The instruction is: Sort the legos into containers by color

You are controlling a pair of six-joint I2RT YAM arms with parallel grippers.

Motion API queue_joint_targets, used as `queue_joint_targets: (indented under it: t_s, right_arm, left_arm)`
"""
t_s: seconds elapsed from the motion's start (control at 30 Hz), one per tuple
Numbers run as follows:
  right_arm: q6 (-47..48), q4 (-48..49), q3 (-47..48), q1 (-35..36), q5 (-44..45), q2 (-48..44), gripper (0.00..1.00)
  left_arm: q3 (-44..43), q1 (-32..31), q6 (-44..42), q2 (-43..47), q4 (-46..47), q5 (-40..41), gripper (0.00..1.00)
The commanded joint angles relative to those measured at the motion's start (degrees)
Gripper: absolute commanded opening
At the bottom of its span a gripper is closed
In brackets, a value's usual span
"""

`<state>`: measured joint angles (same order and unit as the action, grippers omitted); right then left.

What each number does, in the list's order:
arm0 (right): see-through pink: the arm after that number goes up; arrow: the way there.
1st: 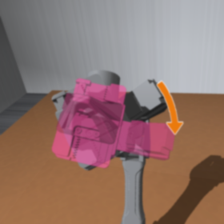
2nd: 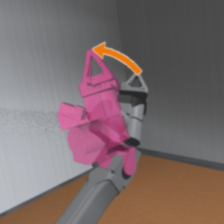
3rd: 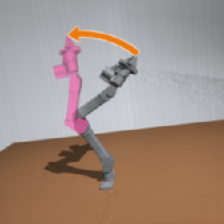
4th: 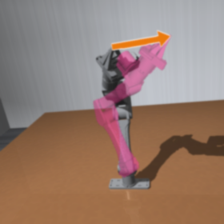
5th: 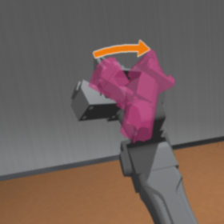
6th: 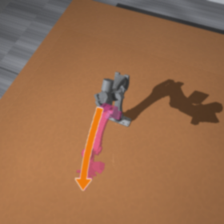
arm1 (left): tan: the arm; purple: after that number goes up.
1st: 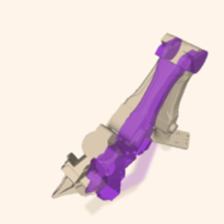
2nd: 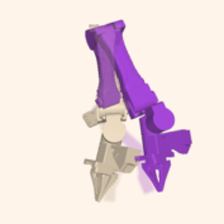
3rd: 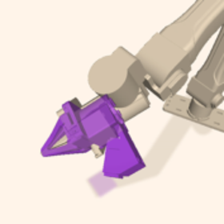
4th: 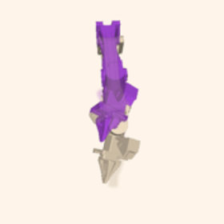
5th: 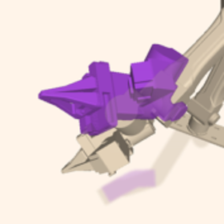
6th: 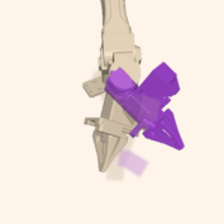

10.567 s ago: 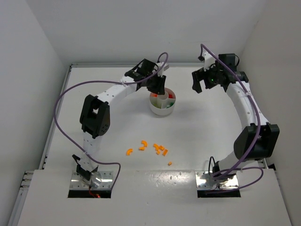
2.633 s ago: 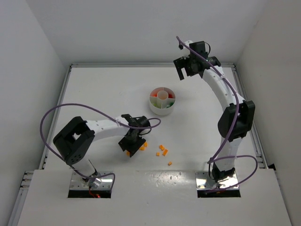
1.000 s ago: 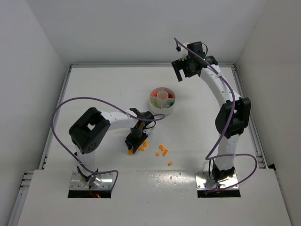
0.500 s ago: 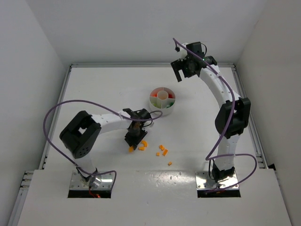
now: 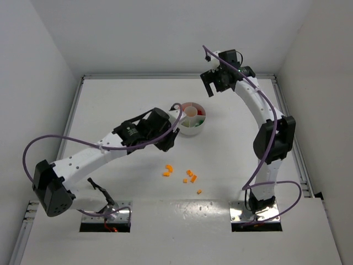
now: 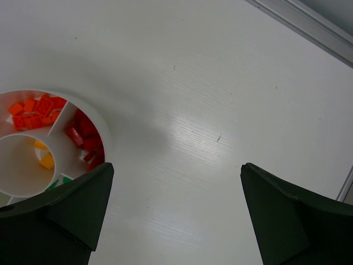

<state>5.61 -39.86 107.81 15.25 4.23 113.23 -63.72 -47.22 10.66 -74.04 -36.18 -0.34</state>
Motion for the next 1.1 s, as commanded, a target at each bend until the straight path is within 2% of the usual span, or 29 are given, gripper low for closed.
queue_joint_targets:
  t_s: [0.0,0.13,0.47,0.77,1.07]
  right_arm:
    - [-0.7,0.5,-0.5,0.4,-0.5,-4.9,0.97]
    - [-1.2,1.0,-1.1,-0.1,-0.5,-5.5,0.97]
    - [-2.3,1.5,-3.4,-0.7,1.2,-7.2,0.97]
    - [-2.9,2.1,-2.3,-1.2,2.4,-7.2,0.96]
    - [-2.9,2.1,-1.2,-1.7,2.4,-6.6,0.96]
  left_arm:
    - [-6.7,1.1,-2.7,-1.2,6.6,3.0,0.0]
    - [-13.6,2.9,-4.1,-6.7,11.2,3.0,0.0]
    - [-22.0,5.5,-5.4,-19.7,20.0,2.4,0.0]
    - [-29.7,7.8,-4.2,-28.6,21.1,-0.7,0.0]
    - [-33.4,8.4,-4.2,-35.2,21.1,-1.8,0.0]
